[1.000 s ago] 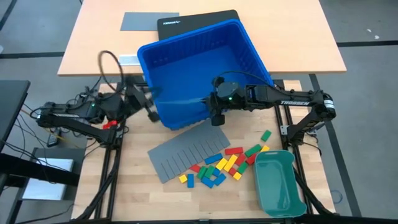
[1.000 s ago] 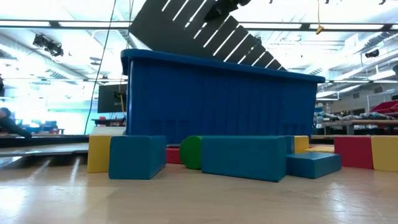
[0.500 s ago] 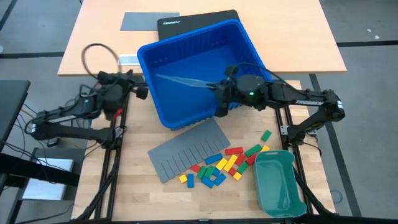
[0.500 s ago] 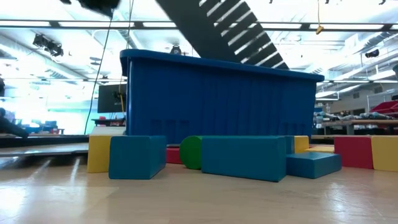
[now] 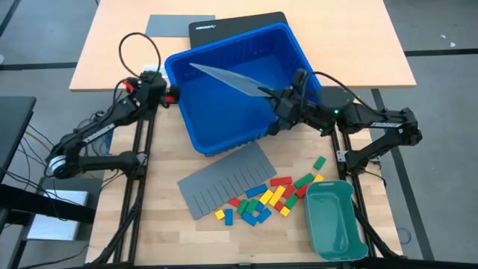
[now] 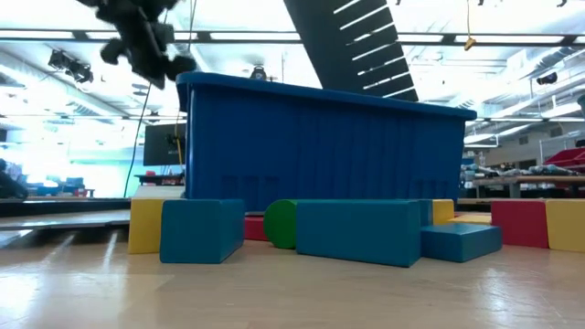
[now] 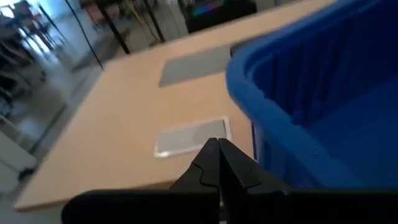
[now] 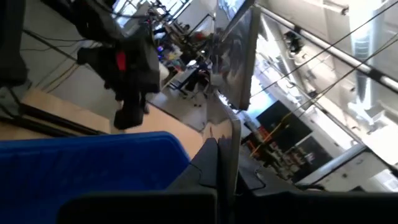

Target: Sort Items/Unsort Items

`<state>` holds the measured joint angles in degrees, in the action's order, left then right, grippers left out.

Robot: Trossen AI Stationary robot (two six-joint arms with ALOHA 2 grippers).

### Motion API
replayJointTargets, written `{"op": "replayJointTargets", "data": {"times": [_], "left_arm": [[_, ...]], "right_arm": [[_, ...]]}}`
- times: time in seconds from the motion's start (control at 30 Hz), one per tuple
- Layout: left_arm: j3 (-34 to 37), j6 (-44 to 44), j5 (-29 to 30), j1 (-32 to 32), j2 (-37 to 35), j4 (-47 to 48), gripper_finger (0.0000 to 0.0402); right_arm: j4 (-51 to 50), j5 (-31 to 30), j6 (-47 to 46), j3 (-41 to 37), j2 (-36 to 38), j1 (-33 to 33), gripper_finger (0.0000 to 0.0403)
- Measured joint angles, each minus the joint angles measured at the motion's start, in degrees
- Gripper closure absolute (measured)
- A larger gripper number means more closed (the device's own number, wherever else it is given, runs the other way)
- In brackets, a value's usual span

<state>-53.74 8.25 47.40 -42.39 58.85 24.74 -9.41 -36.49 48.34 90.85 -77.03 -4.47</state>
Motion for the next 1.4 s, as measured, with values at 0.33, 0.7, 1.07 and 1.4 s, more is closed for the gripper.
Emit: {"op": "replayJointTargets", "data": {"times": [0.33, 0.7, 1.07, 1.4], "left_arm": [[-0.14, -4.73, -12.89, -10.45, 12.66, -16.26, 0.0401], [-1.73, -7.75, -24.95, -16.51, 20.38, -30.05, 0.0401], [-10.56, -8.89, -35.04, -19.71, 27.96, -28.94, 0.0401], [-19.75, -12.99, -37.5, -19.06, 22.82, -13.99, 0.0401]], "right_arm": [[1.75, -3.33, 3.37, 0.0, 0.22, -1.93, 0.0403], [15.17, -5.98, 13.89, 0.04, 0.2, -2.29, 0.0403], [17.0, -7.31, 16.58, 0.09, 0.22, -0.75, 0.0403], [26.37, -21.54, 31.76, 0.09, 1.07, 3.11, 0.0403]]}}
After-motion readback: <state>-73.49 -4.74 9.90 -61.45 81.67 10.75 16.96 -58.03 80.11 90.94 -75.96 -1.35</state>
